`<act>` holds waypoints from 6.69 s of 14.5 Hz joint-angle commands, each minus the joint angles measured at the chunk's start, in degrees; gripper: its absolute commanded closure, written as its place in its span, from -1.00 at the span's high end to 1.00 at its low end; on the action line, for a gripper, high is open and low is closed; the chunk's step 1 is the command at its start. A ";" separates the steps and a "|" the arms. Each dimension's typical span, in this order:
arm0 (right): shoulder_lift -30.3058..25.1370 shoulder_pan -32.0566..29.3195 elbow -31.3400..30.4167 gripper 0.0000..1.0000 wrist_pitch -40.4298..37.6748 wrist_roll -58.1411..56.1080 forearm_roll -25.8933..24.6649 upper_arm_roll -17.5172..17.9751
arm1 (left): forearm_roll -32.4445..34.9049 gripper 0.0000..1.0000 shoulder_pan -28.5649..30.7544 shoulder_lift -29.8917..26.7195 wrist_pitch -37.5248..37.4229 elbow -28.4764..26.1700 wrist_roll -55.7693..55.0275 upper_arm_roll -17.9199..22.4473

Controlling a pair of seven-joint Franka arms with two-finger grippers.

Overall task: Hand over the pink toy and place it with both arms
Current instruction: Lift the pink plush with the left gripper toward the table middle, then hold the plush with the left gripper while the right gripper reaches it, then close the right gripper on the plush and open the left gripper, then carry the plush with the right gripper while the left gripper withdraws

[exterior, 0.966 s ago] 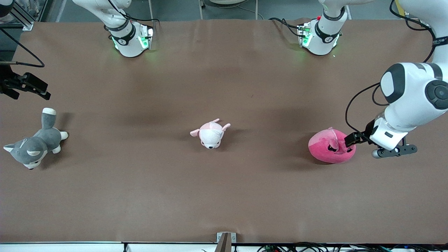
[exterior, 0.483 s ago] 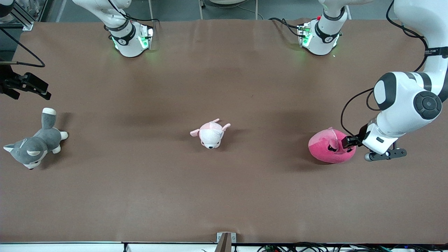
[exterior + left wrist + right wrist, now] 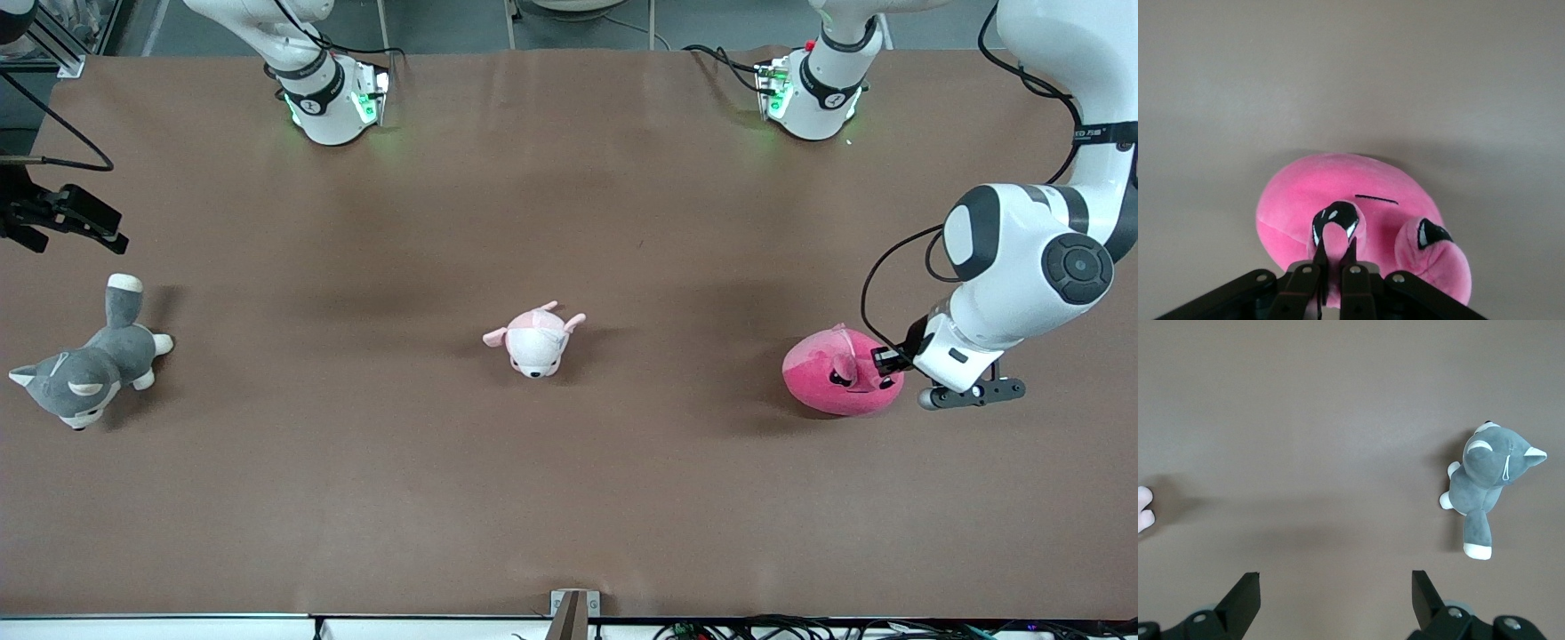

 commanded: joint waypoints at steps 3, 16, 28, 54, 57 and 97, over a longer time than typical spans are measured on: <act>-1.46 -0.48 -0.81 1.00 1.24 0.01 -0.93 -0.01 | -0.98 -1.00 0.00 -4.40 -7.77 5.36 -0.25 -1.98; -1.11 -0.48 -0.99 0.69 -0.60 0.28 4.68 -0.01 | -5.80 -1.00 -2.98 -2.91 -27.83 24.89 -20.70 -17.27; 3.63 7.06 -0.64 0.46 -0.96 0.28 35.00 0.26 | -7.84 -1.00 -21.08 2.53 -26.52 33.23 -54.29 -18.87; 10.49 27.81 -1.08 0.48 6.87 8.19 33.18 0.26 | -12.85 -1.00 -28.65 7.81 -9.37 33.68 -69.51 -18.95; 10.76 27.99 -0.99 0.06 6.78 10.28 32.64 0.26 | -12.85 -1.00 -28.56 7.81 -9.37 33.68 -69.51 -18.95; 26.30 -2.50 1.38 -0.92 1.25 -17.29 25.08 -0.01 | 7.19 1.00 5.45 -7.56 -46.37 32.19 -12.91 -18.34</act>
